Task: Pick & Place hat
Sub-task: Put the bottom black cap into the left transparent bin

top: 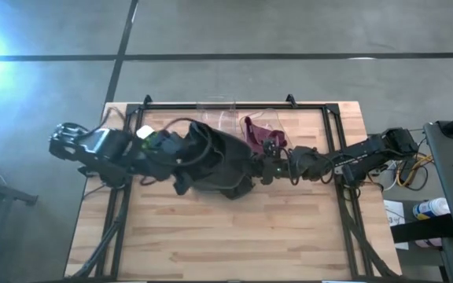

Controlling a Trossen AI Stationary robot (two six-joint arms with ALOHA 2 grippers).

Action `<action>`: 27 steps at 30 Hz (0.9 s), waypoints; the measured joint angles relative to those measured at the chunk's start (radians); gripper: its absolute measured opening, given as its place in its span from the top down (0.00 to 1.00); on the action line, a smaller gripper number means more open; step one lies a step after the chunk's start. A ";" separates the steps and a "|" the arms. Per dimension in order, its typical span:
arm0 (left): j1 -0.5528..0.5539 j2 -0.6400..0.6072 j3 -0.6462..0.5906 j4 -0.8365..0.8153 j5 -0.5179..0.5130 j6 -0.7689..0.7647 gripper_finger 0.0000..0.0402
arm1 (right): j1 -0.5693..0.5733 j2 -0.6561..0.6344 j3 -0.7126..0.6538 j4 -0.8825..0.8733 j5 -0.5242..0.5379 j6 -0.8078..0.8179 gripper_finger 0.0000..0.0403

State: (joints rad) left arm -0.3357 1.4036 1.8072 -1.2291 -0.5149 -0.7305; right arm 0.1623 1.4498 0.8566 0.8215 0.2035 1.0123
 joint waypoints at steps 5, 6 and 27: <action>0.031 0.048 -0.014 0.048 0.004 0.039 0.45 | 0.001 0.000 0.000 -0.001 -0.004 0.002 0.97; 0.038 0.055 -0.015 0.070 0.010 0.053 0.45 | 0.002 0.000 0.000 -0.001 -0.006 0.002 0.97; 0.050 -0.031 0.007 0.074 -0.197 0.093 0.45 | 0.010 -0.001 0.000 0.004 0.095 0.008 0.97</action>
State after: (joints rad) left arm -0.2857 1.3725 1.8139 -1.1555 -0.7121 -0.6375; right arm 0.1722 1.4487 0.8566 0.8253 0.2984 1.0206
